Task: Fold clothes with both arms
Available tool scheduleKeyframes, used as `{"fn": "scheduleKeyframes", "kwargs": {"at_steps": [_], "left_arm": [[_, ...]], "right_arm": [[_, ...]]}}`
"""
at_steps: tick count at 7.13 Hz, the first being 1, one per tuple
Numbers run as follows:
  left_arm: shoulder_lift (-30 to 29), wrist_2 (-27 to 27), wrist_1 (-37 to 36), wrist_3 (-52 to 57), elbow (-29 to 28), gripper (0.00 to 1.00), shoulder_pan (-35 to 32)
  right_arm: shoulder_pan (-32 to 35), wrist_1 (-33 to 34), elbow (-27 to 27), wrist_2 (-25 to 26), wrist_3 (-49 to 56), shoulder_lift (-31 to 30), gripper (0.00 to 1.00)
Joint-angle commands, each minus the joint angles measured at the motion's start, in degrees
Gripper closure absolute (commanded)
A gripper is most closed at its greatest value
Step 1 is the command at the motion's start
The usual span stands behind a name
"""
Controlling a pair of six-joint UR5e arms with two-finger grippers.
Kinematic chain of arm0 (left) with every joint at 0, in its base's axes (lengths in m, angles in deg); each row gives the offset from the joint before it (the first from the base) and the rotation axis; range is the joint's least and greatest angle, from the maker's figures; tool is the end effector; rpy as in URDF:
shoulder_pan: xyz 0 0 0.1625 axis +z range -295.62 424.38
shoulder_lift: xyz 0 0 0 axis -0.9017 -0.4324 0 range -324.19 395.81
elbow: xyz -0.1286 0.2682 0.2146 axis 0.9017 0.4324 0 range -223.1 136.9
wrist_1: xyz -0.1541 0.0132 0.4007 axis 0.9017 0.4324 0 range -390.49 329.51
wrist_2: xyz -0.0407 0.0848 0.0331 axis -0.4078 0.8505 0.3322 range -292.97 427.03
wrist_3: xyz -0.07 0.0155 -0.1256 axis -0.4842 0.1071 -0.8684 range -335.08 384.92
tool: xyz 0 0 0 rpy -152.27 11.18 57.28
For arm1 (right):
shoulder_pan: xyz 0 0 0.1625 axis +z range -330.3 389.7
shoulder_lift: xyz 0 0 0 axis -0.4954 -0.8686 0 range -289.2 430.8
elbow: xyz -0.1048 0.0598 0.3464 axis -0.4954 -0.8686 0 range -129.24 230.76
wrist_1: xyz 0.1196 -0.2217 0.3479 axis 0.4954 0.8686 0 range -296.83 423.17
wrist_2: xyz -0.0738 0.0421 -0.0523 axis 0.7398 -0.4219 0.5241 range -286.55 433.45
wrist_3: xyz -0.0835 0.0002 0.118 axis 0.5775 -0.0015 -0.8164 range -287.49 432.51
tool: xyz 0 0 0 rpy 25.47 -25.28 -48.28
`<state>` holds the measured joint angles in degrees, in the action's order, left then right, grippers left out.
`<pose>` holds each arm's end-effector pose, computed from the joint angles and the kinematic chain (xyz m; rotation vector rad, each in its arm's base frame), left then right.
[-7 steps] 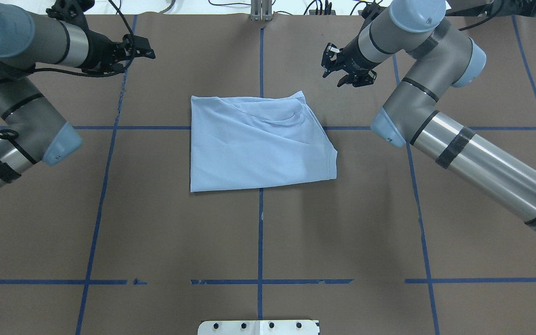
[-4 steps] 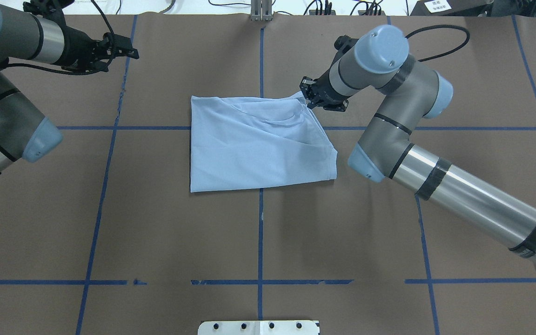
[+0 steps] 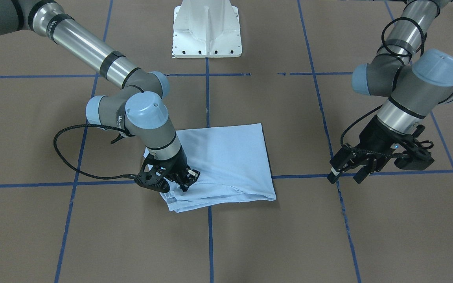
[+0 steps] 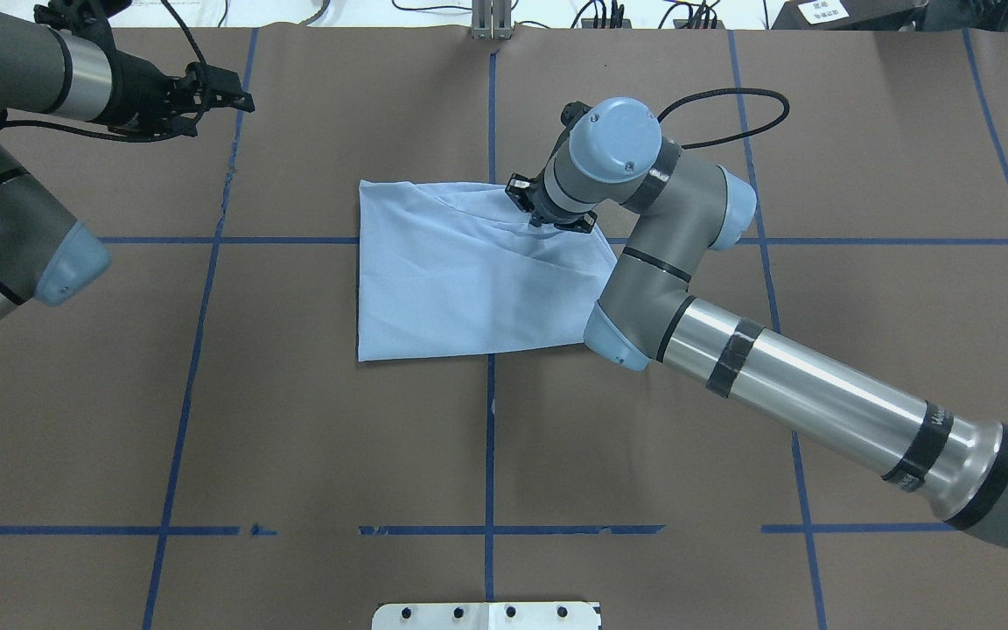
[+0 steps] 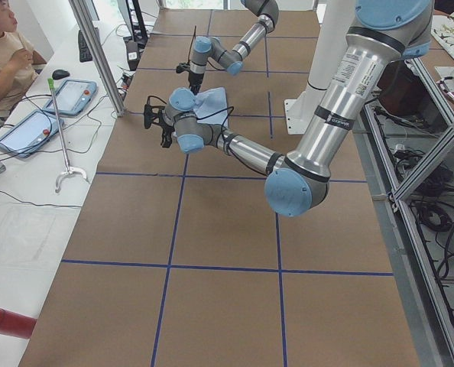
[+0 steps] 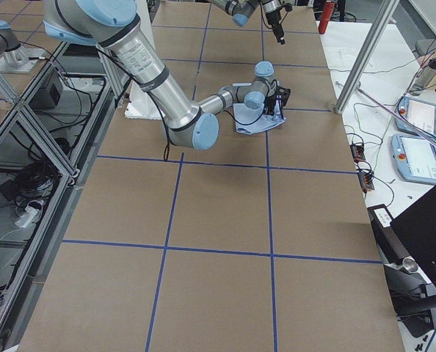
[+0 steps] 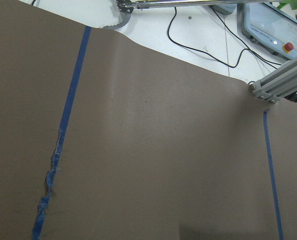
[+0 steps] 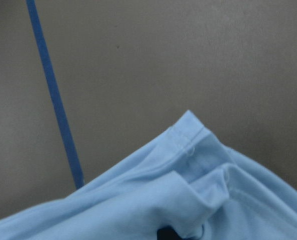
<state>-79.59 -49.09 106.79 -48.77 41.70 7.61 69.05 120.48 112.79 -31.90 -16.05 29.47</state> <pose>0.3247 -0.6226 0.3104 0.3669 1.1709 -0.3478 -0.5806 -0.5990 0.2635 0.0910 -0.9643 0.4851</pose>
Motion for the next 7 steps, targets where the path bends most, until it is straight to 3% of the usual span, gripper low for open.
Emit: {"fn": "scheduleKeyframes", "kwargs": {"at_steps": [1, 3, 4, 5, 7], "left_arm": [[0.2, 0.1, 0.0, -0.1, 0.0, 0.00, 0.0], [1.2, 0.1, 0.1, -1.3, 0.1, 0.00, 0.1], [2.1, -0.5, 0.3, -0.7, 0.1, 0.00, 0.0], [3.6, -0.5, 0.3, 5.0, 0.2, 0.00, -0.2], [8.0, -2.1, -0.1, 20.6, 0.1, 0.00, -5.2]], "right_arm": [[5.6, -1.2, -9.6, -2.6, 3.9, 5.4, 1.00], [12.1, -1.0, -9.7, -9.1, 8.7, 4.2, 1.00], [15.7, -0.4, -5.8, -14.6, 10.3, 0.6, 1.00], [19.0, 0.8, 1.3, -18.1, 14.7, -6.8, 1.00], [28.4, 11.1, 14.9, -22.2, 31.7, -18.9, 1.00]]}}
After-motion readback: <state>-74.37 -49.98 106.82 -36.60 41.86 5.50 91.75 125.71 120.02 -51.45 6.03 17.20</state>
